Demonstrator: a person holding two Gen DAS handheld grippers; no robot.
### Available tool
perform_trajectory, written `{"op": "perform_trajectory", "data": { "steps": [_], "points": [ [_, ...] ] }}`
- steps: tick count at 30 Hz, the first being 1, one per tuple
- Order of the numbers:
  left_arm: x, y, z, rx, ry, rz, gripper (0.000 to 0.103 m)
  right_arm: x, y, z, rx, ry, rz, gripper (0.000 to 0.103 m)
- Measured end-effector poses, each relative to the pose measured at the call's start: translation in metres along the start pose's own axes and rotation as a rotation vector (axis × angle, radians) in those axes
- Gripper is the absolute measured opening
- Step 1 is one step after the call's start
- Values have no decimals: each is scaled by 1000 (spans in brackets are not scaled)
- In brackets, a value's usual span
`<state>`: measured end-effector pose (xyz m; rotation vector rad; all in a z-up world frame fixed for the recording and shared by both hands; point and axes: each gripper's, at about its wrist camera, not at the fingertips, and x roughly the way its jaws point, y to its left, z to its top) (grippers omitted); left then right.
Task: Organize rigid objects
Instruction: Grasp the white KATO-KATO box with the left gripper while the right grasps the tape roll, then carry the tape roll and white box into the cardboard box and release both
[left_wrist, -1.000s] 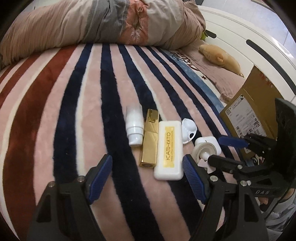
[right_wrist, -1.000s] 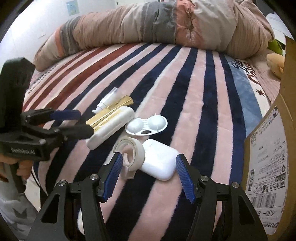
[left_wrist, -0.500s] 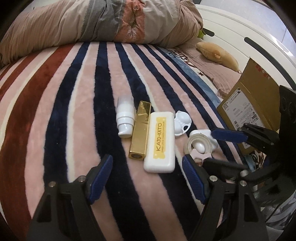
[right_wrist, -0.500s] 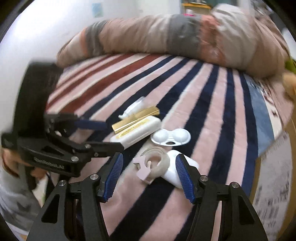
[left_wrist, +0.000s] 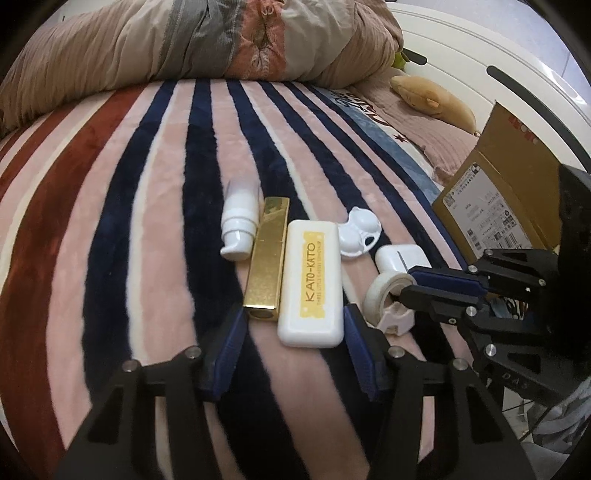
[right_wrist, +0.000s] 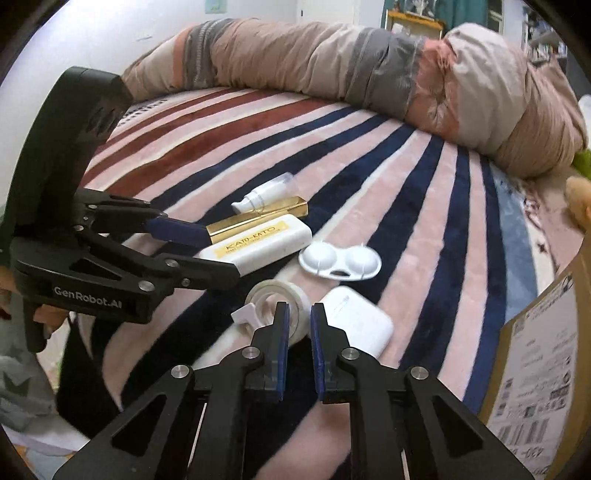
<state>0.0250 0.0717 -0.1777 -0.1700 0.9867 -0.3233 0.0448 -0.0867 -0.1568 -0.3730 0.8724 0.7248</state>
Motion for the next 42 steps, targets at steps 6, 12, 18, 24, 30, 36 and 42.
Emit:
{"op": "perform_trajectory", "data": {
  "steps": [6, 12, 18, 24, 30, 36, 42],
  "points": [
    [-6, -1, -9, 0, 20, 2, 53, -1, -1, -2, 66, 26, 109, 28],
    [-8, -6, -15, -24, 24, -46, 36, 8, 5, -5, 43, 36, 112, 34],
    [1, -6, -11, -42, -17, -38, 33, 15, 2, -6, 58, 27, 116, 36],
    [8, -6, -1, -23, -21, -25, 32, 25, -4, -2, 61, 10, 95, 43],
    [-9, 0, -13, -16, 3, -30, 32, 18, -7, -4, 84, -7, 113, 33],
    [-27, 2, -31, 9, 17, 5, 32, 5, 8, -13, 38, 41, 176, 34],
    [-12, 0, -27, -10, -39, 46, 44, 15, 16, -14, 46, 17, 131, 42]
  ]
}}
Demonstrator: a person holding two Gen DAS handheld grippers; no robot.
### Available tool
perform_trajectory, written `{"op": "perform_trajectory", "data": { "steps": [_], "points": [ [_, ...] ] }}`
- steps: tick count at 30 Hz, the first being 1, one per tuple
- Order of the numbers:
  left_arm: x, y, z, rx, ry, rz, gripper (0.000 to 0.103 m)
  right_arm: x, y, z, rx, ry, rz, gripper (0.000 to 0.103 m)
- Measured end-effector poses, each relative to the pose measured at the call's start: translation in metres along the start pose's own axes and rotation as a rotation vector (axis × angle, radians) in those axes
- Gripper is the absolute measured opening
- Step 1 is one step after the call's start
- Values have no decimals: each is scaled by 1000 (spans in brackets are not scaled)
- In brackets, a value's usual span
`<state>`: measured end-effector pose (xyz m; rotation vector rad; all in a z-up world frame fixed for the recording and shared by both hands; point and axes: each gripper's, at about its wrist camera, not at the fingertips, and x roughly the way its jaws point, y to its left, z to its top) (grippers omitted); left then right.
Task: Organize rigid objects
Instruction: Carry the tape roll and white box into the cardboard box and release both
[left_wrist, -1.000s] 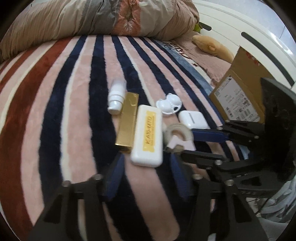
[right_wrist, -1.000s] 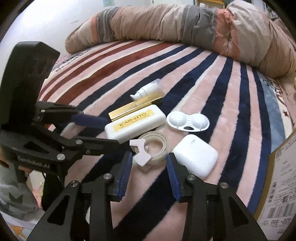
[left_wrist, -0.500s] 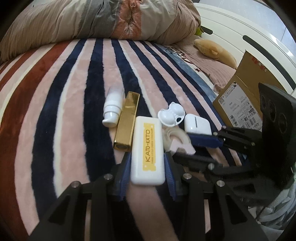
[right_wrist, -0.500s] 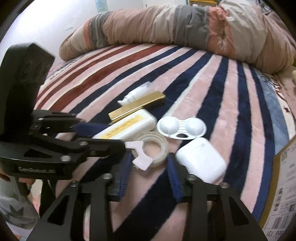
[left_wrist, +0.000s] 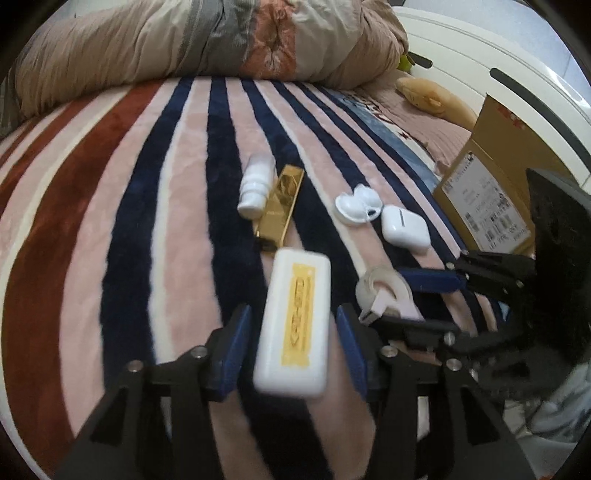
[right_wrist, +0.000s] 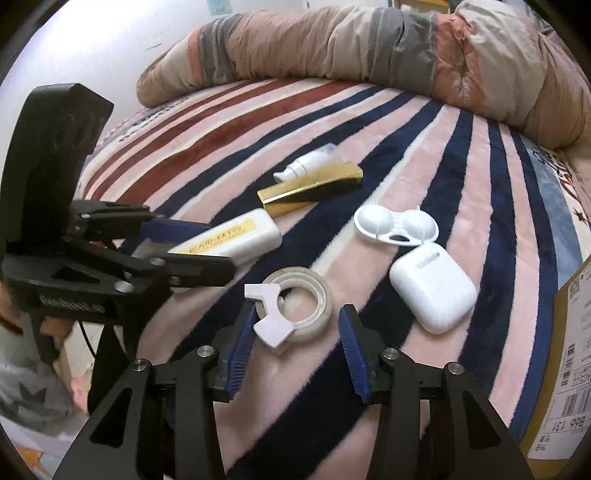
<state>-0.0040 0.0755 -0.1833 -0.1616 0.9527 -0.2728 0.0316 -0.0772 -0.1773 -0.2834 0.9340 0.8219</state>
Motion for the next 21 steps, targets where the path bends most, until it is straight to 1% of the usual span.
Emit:
{"op": "perform_trajectory", "data": {
  "steps": [1, 2, 3, 6, 8, 10, 12, 14, 16, 18, 20, 21],
  "points": [
    [4, -2, 1, 13, -7, 15, 38, 1, 3, 0, -6, -5, -9, 41],
    [5, -2, 1, 24, -15, 24, 34, 2, 4, 1, -10, -4, -20, 37],
    [5, -3, 1, 35, -24, 30, 32, 2, 6, 2, -11, -5, -31, 37],
    [2, 2, 1, 21, -25, 11, 32, -6, 11, 4, -15, -23, -40, 36],
    [-10, 6, 1, 11, -37, 7, 32, -21, 17, 9, -27, -56, -43, 36],
    [-29, 6, 6, 8, -66, -5, 32, -38, 24, 15, -40, -89, -55, 36],
    [-50, 0, 12, 19, -103, -13, 32, -68, 30, 24, -50, -149, -62, 36],
    [-76, -13, 23, 53, -153, -33, 32, -97, 32, 32, -48, -209, -72, 37],
    [-100, -31, 38, 100, -199, -70, 32, -132, 30, 36, -45, -279, -102, 37],
    [-116, -50, 53, 145, -234, -106, 32, -170, 22, 35, -27, -345, -155, 37],
    [-127, -78, 74, 200, -256, -156, 32, -199, 7, 30, 21, -382, -202, 37],
    [-129, -88, 81, 220, -262, -168, 32, -214, -7, 24, 63, -390, -236, 37]
  ]
}}
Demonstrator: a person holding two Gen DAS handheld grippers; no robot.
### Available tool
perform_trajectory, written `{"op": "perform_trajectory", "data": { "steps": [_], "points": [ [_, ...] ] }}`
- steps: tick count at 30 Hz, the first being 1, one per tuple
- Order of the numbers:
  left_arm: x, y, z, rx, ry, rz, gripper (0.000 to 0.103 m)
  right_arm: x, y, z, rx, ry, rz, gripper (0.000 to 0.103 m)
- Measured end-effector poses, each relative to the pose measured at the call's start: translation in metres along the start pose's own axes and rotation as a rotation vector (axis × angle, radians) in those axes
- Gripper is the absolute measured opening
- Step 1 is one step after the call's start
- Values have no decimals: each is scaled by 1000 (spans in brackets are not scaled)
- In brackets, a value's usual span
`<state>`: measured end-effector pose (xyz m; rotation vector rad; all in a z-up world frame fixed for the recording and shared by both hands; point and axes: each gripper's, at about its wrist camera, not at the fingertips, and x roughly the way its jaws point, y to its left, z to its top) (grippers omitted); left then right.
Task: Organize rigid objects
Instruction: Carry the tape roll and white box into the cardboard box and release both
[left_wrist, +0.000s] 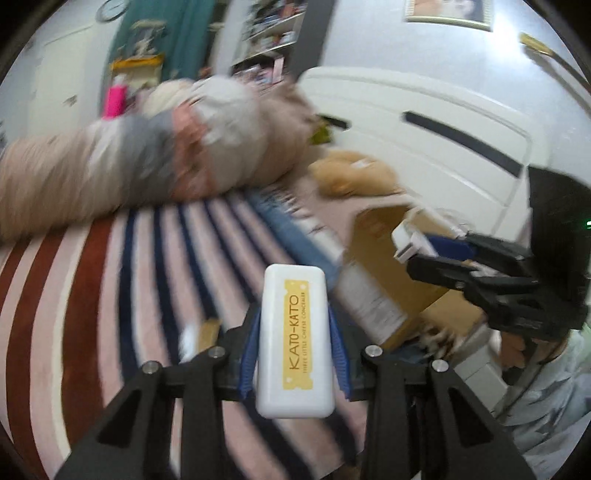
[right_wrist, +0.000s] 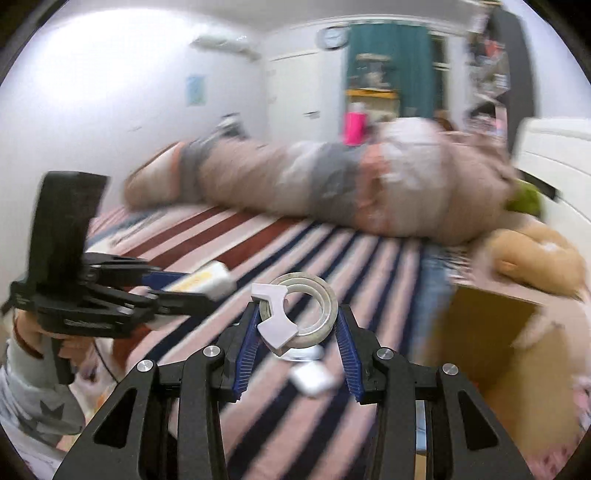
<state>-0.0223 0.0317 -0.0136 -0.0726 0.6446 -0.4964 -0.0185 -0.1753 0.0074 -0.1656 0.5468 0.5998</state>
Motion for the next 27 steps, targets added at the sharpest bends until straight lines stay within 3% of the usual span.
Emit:
{"op": "perform_trajectory", "data": {
  "steps": [3, 5, 8, 11, 16, 18, 20, 27],
  "points": [
    [14, -40, 33, 89, -7, -63, 32, -21, -46, -8, 87, 22, -134, 37],
    [31, -68, 50, 129, 13, -144, 32, -27, -75, -20, 144, 72, -199, 37],
    [63, -109, 69, 184, 61, -219, 32, -30, -109, -41, 205, 121, -224, 37],
    [103, -144, 79, 233, 131, -228, 32, -27, -126, -57, 215, 161, -257, 37],
    [145, -168, 78, 268, 229, -253, 32, -21, -143, -71, 220, 208, -293, 37],
    [156, -173, 77, 282, 257, -242, 32, -22, -147, -74, 217, 201, -280, 40],
    [167, -176, 74, 296, 288, -226, 32, -24, -150, -76, 221, 183, -247, 49],
    [178, -178, 70, 303, 319, -209, 32, -18, -144, -78, 204, 158, -230, 53]
  ]
}}
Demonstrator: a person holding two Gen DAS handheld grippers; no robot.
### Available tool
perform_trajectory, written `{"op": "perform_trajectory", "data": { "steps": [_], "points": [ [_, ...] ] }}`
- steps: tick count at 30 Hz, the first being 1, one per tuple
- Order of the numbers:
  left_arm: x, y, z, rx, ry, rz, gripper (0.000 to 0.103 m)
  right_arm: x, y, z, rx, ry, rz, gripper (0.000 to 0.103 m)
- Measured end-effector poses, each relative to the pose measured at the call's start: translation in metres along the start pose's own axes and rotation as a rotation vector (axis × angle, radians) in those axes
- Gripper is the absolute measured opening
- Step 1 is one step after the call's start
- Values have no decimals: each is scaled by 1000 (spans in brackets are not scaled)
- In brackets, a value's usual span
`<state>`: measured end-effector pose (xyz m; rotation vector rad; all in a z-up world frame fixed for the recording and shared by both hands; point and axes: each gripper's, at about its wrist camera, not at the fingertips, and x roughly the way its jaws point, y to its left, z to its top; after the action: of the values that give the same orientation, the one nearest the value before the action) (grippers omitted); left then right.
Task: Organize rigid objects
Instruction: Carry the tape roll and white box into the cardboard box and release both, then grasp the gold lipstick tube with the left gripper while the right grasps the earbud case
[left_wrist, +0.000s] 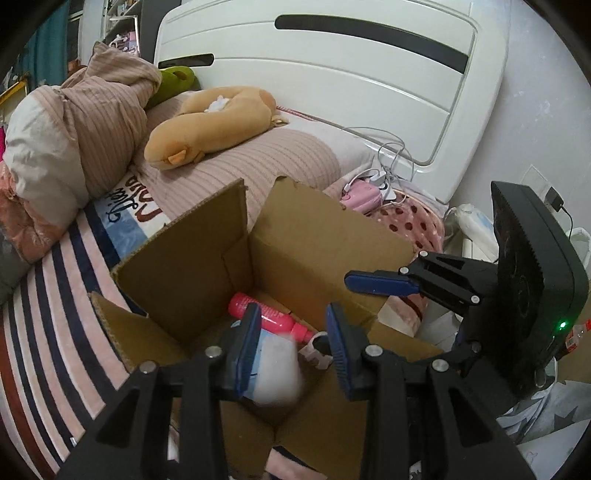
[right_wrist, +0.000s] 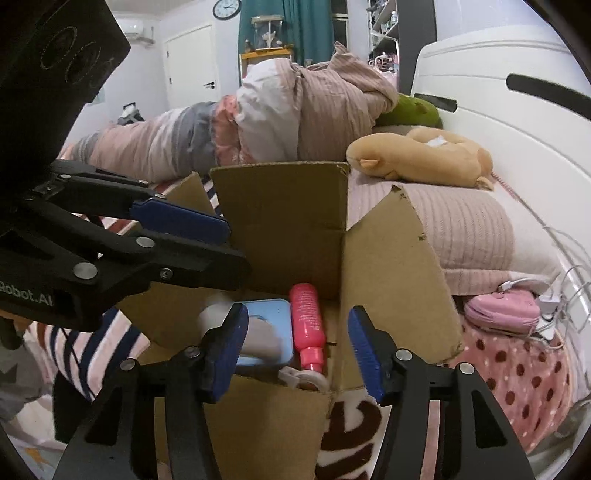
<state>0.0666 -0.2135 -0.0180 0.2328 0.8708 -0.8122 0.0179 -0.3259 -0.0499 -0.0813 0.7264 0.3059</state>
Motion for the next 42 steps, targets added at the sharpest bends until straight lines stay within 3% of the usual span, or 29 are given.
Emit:
{"op": "perform_trajectory", "data": {
  "steps": [8, 15, 22, 27, 32, 36, 42],
  "points": [
    [-24, 12, -5, -39, -50, 28, 45, 3, 5, -1, -1, 13, 11, 54],
    [-76, 32, -23, -74, -141, 71, 59, -13, 24, 13, -16, -16, 6, 54],
    [-136, 81, -78, -180, -229, 206, 62, -31, 81, 39, -75, -90, 103, 55],
    [-160, 120, -138, -246, -252, 321, 62, -16, 139, 53, -114, -73, 212, 57],
    [-153, 156, -190, -336, -226, 356, 63, 24, 198, 48, -191, 36, 270, 57],
    [-130, 183, -226, -408, -175, 349, 62, 65, 222, 29, -200, 142, 289, 57],
    [-76, 211, -260, -515, -99, 271, 60, 133, 214, -5, -176, 211, 118, 57]
  ]
}}
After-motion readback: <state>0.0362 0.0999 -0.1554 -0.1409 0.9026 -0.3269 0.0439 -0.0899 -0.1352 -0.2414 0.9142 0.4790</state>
